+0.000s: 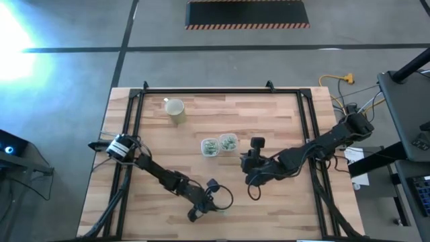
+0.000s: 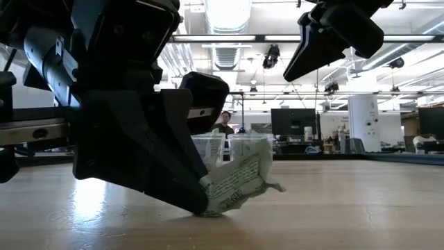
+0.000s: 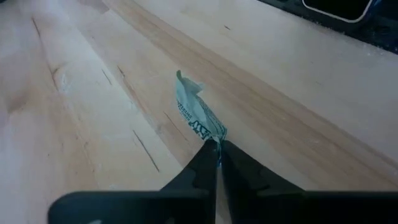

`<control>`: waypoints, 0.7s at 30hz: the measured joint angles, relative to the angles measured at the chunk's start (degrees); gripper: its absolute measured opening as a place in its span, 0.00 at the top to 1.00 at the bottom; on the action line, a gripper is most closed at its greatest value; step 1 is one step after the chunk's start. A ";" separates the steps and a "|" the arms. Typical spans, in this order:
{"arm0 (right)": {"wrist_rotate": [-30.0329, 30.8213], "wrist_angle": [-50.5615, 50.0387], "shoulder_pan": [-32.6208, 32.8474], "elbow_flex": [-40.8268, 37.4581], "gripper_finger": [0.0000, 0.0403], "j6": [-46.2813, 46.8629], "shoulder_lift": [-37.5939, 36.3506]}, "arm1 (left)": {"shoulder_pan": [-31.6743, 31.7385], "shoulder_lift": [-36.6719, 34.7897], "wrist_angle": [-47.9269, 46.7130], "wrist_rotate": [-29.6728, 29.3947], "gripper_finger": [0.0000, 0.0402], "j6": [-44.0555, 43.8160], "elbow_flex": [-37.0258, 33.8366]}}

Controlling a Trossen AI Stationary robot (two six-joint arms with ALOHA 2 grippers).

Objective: Pick and place items into bin
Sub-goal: Put the stevia packet into the left transparent bin

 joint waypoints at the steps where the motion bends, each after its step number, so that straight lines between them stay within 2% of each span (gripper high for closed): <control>1: 0.00 0.00 0.00 0.00 0.84 0.00 0.00 | 0.00 -0.35 -0.42 -0.02 1.00 0.25 -0.12; 6: 0.00 0.02 0.00 -0.08 0.84 0.00 0.00 | -0.13 -4.20 -3.74 -1.29 1.00 0.32 -0.20; 11: 0.00 0.02 0.00 -0.22 0.84 0.00 0.00 | -0.48 -9.87 -9.58 -9.84 1.00 0.75 -0.60; 15: 0.02 0.03 0.00 -0.25 0.84 0.32 0.00 | -0.50 -14.49 -13.36 -20.91 1.00 1.82 -2.46; 21: 0.02 0.02 0.00 -0.46 0.84 0.42 0.00 | 0.18 -21.19 -15.76 -41.33 1.00 1.98 -8.13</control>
